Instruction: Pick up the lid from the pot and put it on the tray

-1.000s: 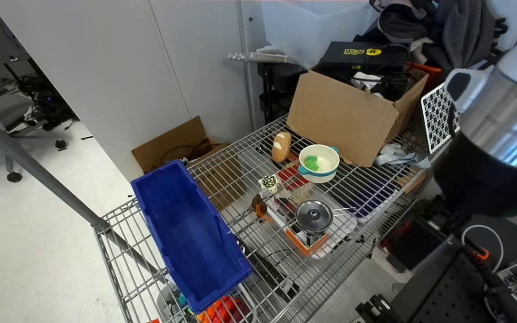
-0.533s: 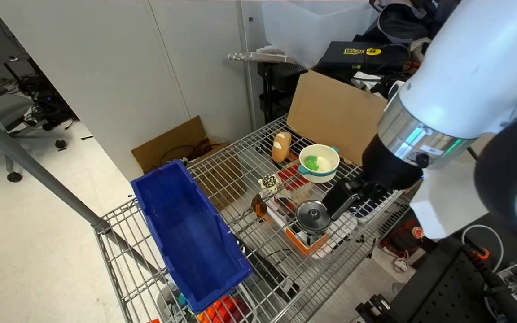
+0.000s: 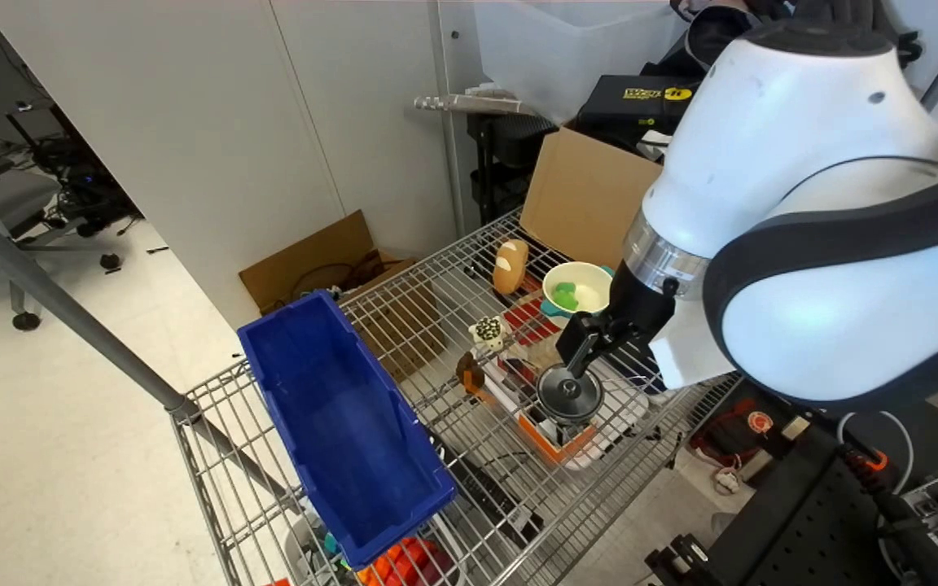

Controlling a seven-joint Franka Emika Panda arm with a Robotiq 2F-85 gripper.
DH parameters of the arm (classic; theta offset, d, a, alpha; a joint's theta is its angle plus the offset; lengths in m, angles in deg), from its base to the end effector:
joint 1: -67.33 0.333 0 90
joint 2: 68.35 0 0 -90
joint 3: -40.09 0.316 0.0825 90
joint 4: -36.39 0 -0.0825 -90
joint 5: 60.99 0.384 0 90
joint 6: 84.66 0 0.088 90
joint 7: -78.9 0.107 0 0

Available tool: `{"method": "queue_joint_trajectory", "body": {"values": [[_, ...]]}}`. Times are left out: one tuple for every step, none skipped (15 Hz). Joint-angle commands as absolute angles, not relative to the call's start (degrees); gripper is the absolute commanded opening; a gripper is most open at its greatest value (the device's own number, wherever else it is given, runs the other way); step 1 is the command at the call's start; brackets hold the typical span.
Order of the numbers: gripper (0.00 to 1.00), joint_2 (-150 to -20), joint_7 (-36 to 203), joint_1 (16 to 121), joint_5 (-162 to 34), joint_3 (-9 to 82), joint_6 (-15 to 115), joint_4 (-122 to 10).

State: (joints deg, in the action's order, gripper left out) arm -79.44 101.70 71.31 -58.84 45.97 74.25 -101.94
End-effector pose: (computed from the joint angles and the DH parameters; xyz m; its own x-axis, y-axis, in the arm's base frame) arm 0.5052 0.0869 0.2481 0.9546 -0.2644 0.1369 -0.2523 -0.9625 -0.0996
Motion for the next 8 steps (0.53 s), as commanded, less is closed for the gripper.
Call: {"method": "queue_joint_trajectory", "body": {"values": [[1.0,-83.5,103.2,73.7,-59.6,43.2,76.5,-98.8],[1.0,-84.4,103.2,73.9,-59.2,42.7,77.2,-98.3],[1.0,-85.4,103.1,74.2,-59.0,42.2,77.8,-97.8],[1.0,-86.3,103.1,74.5,-59.0,41.7,78.4,-97.4],[1.0,-87.4,103.2,74.7,-58.7,41.3,78.9,-96.8],[1.0,-88.5,103.3,75.1,-58.8,40.7,79.2,-96.2],[1.0,-89.8,103.2,75.5,-58.7,40.4,79.1,-95.4],[1.0,-90.9,103.2,75.8,-58.5,40.0,79.0,-94.6]]}}
